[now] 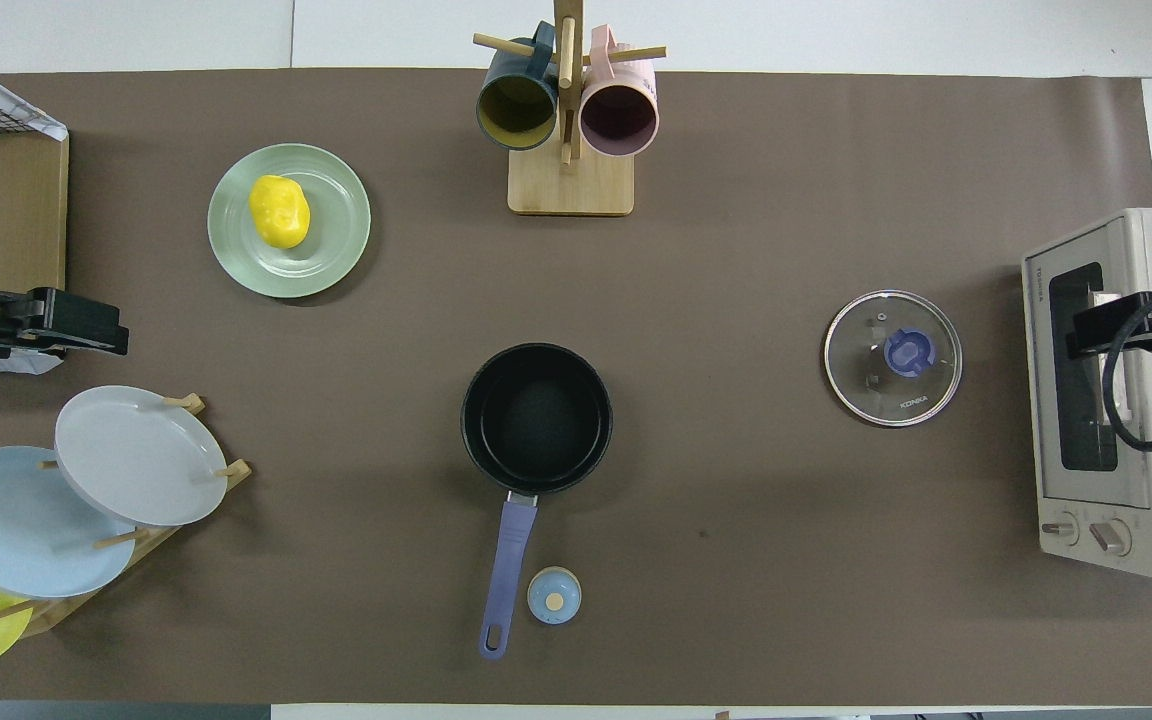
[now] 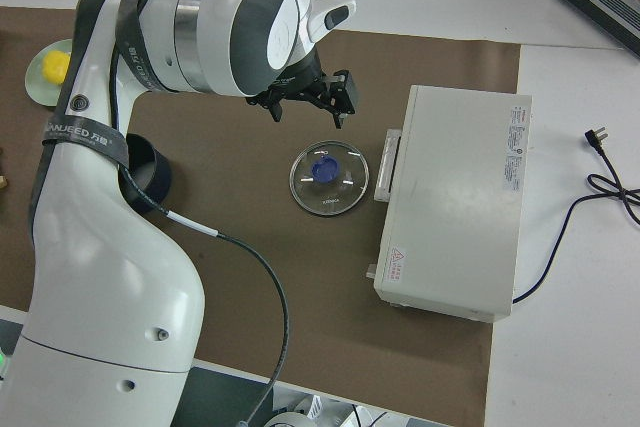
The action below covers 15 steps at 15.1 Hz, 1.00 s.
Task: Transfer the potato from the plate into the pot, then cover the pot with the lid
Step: 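Reach the left gripper down to the yellow potato on the plate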
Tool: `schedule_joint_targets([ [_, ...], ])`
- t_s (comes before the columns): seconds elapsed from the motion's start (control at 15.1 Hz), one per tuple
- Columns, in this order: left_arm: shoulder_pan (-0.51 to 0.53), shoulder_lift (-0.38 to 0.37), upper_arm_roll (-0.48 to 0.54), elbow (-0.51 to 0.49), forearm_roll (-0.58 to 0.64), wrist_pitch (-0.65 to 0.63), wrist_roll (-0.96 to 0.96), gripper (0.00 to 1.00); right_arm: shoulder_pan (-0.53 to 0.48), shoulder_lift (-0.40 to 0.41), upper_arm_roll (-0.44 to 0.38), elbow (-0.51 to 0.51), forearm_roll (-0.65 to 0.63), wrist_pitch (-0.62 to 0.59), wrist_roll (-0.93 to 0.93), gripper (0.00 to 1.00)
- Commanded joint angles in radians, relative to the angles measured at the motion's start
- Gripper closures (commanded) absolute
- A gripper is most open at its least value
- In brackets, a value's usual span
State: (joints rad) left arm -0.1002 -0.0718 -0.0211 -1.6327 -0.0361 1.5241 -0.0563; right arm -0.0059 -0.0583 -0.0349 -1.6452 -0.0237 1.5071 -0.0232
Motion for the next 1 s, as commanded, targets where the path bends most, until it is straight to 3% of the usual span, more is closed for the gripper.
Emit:
schedule_joint_targets([
  [0.0, 0.008, -0.005, -0.003, -0.006, -0.010, 0.004, 0.015, 0.00, -0.011, -0.008, 0.009, -0.004, 0.013, -0.008, 0.014, 0.00],
  [0.53, 0.013, 0.009, -0.003, -0.009, -0.010, 0.053, 0.039, 0.00, -0.012, -0.008, 0.007, -0.005, 0.013, -0.010, 0.014, 0.00],
  [0.8, 0.002, 0.137, -0.005, 0.022, -0.024, 0.123, 0.033, 0.00, -0.003, -0.009, 0.015, -0.007, 0.011, -0.013, 0.015, 0.00],
  [0.93, 0.001, 0.248, -0.003, 0.058, -0.041, 0.155, 0.027, 0.00, -0.003, -0.011, 0.015, -0.008, 0.008, -0.004, 0.009, 0.00],
])
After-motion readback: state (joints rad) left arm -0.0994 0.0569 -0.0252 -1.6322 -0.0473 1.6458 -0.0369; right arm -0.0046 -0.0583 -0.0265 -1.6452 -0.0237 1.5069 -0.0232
